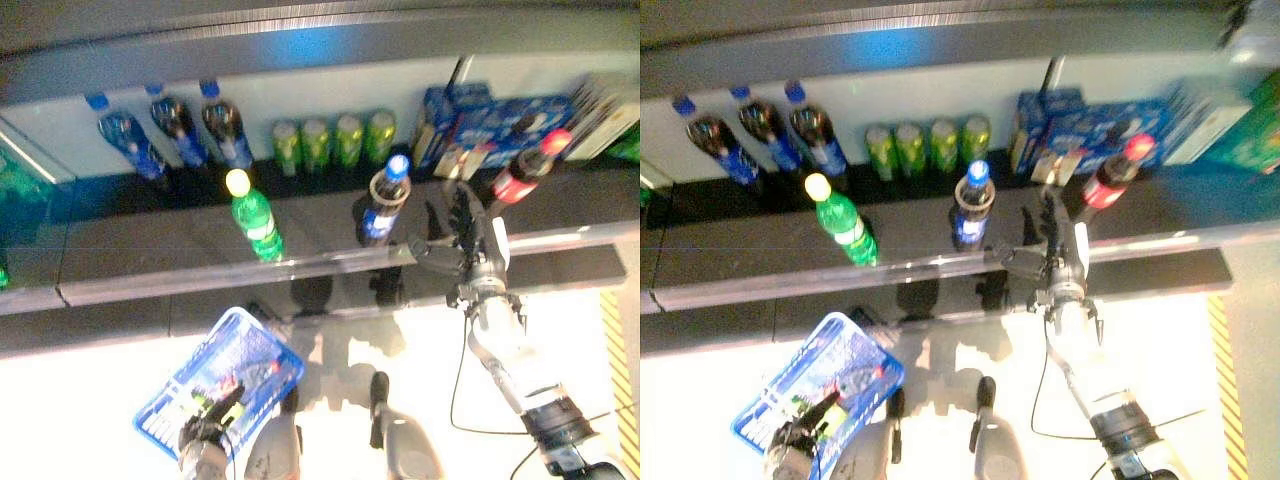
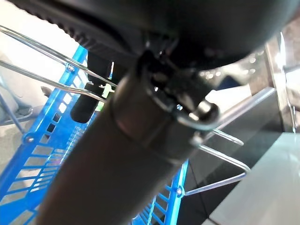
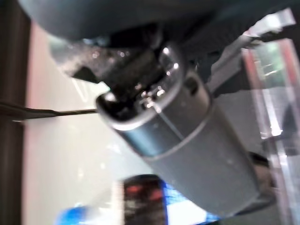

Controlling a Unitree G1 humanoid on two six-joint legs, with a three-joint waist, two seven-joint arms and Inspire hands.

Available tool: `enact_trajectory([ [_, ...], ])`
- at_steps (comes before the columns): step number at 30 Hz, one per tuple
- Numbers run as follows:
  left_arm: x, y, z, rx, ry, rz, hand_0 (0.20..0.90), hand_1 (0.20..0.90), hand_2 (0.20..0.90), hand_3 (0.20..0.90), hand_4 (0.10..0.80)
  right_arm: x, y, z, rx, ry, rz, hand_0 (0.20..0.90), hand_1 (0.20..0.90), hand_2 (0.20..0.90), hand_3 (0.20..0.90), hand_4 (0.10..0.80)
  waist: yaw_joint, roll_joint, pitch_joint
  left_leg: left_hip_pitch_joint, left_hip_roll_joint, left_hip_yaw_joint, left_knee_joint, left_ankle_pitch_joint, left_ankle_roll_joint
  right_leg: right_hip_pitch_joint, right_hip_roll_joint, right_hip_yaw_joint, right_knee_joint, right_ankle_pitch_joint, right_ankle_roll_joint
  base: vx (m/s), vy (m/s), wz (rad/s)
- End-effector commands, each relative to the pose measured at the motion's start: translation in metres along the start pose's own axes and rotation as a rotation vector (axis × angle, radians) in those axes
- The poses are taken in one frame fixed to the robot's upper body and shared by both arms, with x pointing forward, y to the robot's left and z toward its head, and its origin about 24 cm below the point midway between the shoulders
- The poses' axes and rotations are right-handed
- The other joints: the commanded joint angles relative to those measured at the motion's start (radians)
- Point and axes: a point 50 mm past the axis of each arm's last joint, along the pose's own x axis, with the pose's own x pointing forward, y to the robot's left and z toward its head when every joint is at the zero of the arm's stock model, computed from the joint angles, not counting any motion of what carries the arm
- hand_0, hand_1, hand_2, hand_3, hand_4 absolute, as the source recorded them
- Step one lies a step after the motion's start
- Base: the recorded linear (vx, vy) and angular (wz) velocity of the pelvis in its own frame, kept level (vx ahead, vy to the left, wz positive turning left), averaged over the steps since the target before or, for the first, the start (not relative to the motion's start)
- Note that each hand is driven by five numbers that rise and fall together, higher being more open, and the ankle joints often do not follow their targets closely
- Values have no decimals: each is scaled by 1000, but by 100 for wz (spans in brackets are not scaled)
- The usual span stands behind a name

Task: Pick up the drink and place into the basket.

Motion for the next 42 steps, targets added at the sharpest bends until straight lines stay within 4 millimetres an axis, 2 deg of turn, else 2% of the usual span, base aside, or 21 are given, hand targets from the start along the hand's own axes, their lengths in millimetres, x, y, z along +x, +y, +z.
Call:
enact_trajectory([
  [1,-5,11,4,-11,-86,-27,300,300,300,200,100,11,6,69,72,-325,-24,900,900,900,900,800,12,-4,-27,-10,35,-4,149,-88,7,-29,-64,5,131,-84,35,3,9,4],
  [6,-8,-11,11,-30,-119,-130,300,300,300,200,100,22,3,92,91,-394,-71,900,900,900,900,800,26,8,13,-72,21,-8,170,-78,15,-78,-70,-2,145,-76,35,-67,18,1],
  [12,-11,-33,16,-40,-137,-211,300,300,300,200,100,37,9,117,100,-444,-85,900,900,900,900,800,44,20,53,-129,11,-19,205,-71,18,-111,-74,-11,161,-72,29,-13,16,1],
  [22,-11,-28,13,-34,-128,-211,300,300,300,200,100,46,8,121,156,-418,-146,900,900,900,900,800,69,29,54,-200,9,-25,223,-64,22,-160,-80,-22,167,-72,23,41,24,2],
  [34,-14,-31,12,-37,-127,-249,300,300,300,200,100,60,10,134,159,-402,-151,900,900,900,900,800,102,39,54,-250,-1,-40,238,-60,28,-191,-90,-31,183,-79,18,45,21,3],
  [42,-15,-31,11,-14,-121,-267,300,300,300,200,100,77,0,145,175,-382,-202,900,900,900,900,800,127,47,54,-264,-6,-49,252,-61,31,-190,-96,-41,192,-84,14,33,10,4],
])
